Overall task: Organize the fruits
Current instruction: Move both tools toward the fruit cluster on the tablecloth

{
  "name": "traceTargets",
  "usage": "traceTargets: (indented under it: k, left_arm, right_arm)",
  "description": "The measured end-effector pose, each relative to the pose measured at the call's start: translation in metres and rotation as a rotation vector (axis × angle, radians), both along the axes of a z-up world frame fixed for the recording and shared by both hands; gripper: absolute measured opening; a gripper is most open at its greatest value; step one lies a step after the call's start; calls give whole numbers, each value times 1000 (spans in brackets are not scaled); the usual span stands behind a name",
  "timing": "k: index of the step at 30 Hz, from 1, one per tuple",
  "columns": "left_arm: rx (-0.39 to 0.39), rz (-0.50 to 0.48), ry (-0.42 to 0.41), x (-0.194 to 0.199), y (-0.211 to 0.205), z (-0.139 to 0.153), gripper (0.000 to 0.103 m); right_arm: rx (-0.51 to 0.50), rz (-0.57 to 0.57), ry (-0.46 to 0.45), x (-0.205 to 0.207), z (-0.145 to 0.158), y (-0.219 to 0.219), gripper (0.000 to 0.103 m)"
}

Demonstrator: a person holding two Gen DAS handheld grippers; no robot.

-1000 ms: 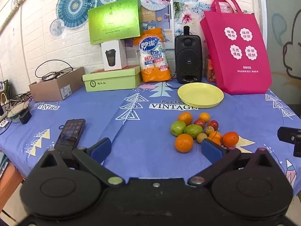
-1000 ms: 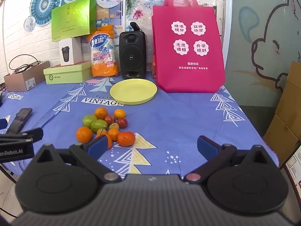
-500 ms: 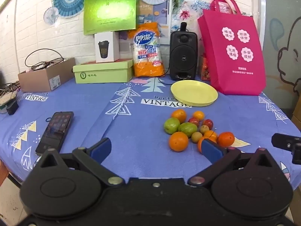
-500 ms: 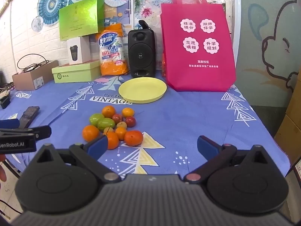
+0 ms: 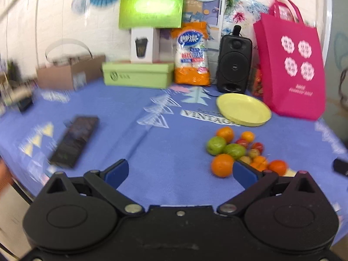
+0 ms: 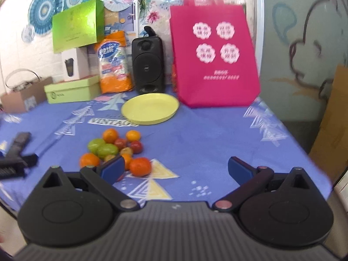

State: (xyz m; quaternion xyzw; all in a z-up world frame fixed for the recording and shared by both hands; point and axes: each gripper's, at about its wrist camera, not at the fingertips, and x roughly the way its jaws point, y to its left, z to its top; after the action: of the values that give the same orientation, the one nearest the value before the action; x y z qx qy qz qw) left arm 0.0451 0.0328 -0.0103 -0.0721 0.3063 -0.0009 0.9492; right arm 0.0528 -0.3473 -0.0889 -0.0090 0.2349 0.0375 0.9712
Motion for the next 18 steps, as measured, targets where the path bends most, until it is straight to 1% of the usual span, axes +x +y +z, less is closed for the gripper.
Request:
traceTargets:
  k: [1,2,3,5,7,10,12,13,15,18]
  left_arm:
    - [-27,-31,47,7,3,-2,103]
    - [-19,-65,82,14,3,-3,103]
    - [14,-95,98,19,1,-5,103]
    - [79,-152,105,28,-4,-9,103]
    - [93,-175,150,37,-7,-10,103]
    - [40,-181,121,39,-3,-15,103]
    - [2,-183,123,42,2,-19,103]
    - [-4,-180,120,43,4,-20,103]
    - [9,-143,107,44,8,-22,103]
    - [41,-96,103,46,12,-21,103]
  right_arm:
    - [-31,17,-25,1,1,-10,103]
    - [-50,30,-41,0,1,-8,103]
    - [-47,31,-42,1,0,-9,103]
    - [9,64,0,6,1,-13,103]
    - [58,95,37,11,1,-18,103]
    - [81,114,51,17,-2,-22,103]
    - [93,118,70,23,-3,-24,103]
    - [102,114,85,26,-4,-25,103]
    - [106,105,95,31,-7,-26,103]
    - [90,84,80,35,-7,-25,103]
